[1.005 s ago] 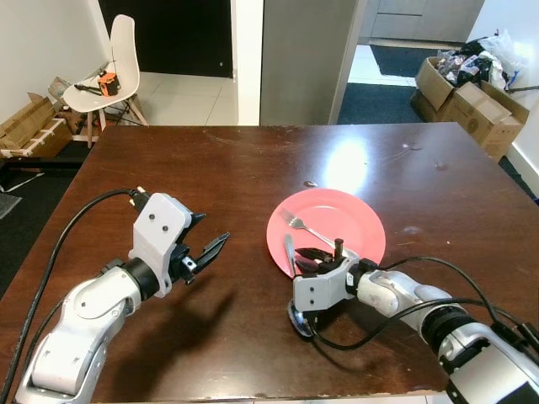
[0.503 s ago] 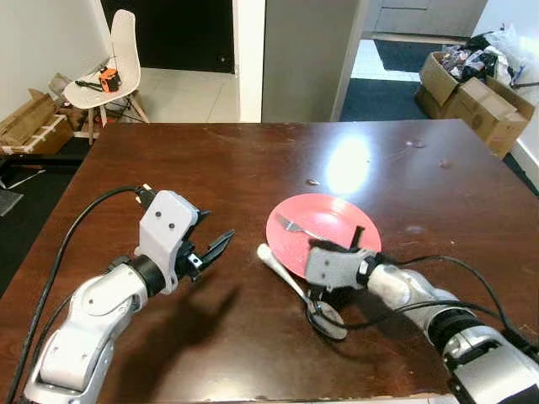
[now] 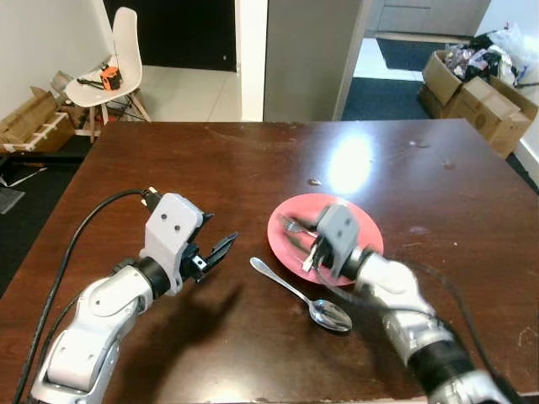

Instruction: Setting the table

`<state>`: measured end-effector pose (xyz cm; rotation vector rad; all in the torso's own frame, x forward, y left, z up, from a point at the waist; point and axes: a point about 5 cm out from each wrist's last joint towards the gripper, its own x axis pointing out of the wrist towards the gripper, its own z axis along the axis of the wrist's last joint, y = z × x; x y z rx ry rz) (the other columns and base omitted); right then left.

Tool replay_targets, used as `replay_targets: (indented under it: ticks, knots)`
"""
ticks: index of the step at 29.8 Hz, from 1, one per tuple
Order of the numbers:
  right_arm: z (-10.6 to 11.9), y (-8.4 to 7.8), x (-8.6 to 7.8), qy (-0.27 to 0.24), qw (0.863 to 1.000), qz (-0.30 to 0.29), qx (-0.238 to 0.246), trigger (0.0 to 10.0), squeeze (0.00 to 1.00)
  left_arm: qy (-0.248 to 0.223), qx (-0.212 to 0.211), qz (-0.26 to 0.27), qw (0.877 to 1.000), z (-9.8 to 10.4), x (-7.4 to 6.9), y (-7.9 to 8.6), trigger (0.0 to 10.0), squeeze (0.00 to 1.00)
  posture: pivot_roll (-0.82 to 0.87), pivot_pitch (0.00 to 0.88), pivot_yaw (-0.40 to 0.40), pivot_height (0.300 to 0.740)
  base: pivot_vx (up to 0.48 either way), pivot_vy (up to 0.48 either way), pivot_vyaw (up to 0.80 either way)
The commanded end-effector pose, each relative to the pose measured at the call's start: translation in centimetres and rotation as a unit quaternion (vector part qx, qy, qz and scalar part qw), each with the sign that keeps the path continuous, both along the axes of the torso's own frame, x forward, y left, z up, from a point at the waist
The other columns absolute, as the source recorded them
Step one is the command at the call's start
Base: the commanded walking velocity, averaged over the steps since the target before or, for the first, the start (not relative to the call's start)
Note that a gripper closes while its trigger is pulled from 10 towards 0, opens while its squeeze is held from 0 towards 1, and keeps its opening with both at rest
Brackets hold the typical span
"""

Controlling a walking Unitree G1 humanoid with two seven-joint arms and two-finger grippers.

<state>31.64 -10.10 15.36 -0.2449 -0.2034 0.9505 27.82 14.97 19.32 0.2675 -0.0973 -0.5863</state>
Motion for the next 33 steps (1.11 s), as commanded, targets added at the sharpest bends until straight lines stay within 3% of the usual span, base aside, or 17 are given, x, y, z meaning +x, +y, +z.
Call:
replay_targets:
  ticks: [1, 5, 10, 11, 13, 14, 21, 22, 23, 27, 28, 33]
  knots:
    - [0.4, 0.8, -1.6, 0.030, 0.997, 0.062, 0.017, 10.0, 1.00, 0.005, 0.004, -0.003, 1.000, -0.4, -0.1, -0.1, 10.0, 0.00, 0.07, 0.054, 0.076, 0.740, 0.000, 0.000, 0.00]
    - [-0.2, 0.6, -3.2, 0.072, 0.991, 0.116, 0.012, 10.0, 1.00, 0.005, 0.003, -0.003, 1.000, -0.5, -0.1, -0.2, 10.0, 0.00, 0.07, 0.053, 0.075, 0.740, 0.000, 0.000, 0.00]
    - [-1.8, -1.2, -3.0, 0.099, 0.988, 0.114, -0.042, 10.0, 1.00, 0.005, 0.003, -0.004, 1.000, -0.5, -0.1, -0.2, 10.0, 0.00, 0.06, 0.050, 0.074, 0.740, 0.000, 0.000, 0.00]
    - [-1.9, -2.2, -2.9, 0.138, 0.983, 0.110, -0.053, 10.0, 1.00, 0.005, 0.002, -0.004, 1.000, -0.6, 0.0, -0.3, 10.0, 0.00, 0.06, 0.049, 0.073, 0.740, 0.000, 0.000, 0.00]
    - [-2.0, -2.7, -2.8, 0.154, 0.980, 0.111, -0.059, 10.0, 1.00, 0.005, 0.002, -0.004, 1.000, -0.6, 0.0, -0.3, 10.0, 0.00, 0.06, 0.049, 0.072, 0.740, 0.000, 0.000, 0.00]
    - [-2.3, -3.1, -2.5, 0.156, 0.980, 0.099, -0.074, 10.0, 0.00, 0.004, 0.002, -0.003, 1.000, -0.6, 0.0, -0.3, 10.0, 0.00, 0.06, 0.049, 0.071, 0.740, 0.000, 0.000, 0.00]
    - [-3.9, -4.0, -1.9, 0.218, 0.969, 0.075, -0.090, 10.0, 0.00, 0.004, 0.002, -0.001, 1.000, -0.6, 0.0, -0.2, 10.0, 0.00, 0.07, 0.055, 0.074, 0.740, 0.000, 0.000, 0.00]
    - [-4.2, -3.8, -1.8, 0.230, 0.966, 0.079, -0.084, 9.3, 0.00, 0.004, 0.002, -0.001, 1.000, -0.6, 0.0, -0.2, 10.0, 0.00, 0.07, 0.056, 0.075, 0.740, 0.000, 0.000, 0.00]
    - [-4.7, -3.5, -1.8, 0.244, 0.962, 0.086, -0.082, 9.3, 0.00, 0.004, 0.002, -0.001, 1.000, -0.5, 0.0, -0.2, 10.0, 0.00, 0.07, 0.058, 0.076, 0.740, 0.000, 0.000, 0.00]
    - [-5.1, -3.1, -1.7, 0.255, 0.959, 0.093, -0.087, 10.0, 0.00, 0.003, 0.004, 0.000, 1.000, -0.5, 0.0, -0.1, 10.0, 0.00, 0.08, 0.060, 0.077, 0.740, 0.000, 0.000, 0.00]
    - [-5.3, -2.9, -1.5, 0.260, 0.957, 0.095, -0.088, 9.5, 0.00, 0.003, 0.004, 0.000, 1.000, -0.5, 0.0, -0.1, 10.0, 0.00, 0.08, 0.060, 0.077, 0.740, 0.000, 0.000, 0.00]
    - [-6.0, -2.7, -1.0, 0.268, 0.954, 0.087, -0.102, 9.4, 0.00, 0.003, 0.004, 0.001, 1.000, -0.4, -0.1, -0.1, 10.0, 0.00, 0.08, 0.065, 0.074, 0.740, 0.000, 0.000, 0.00]
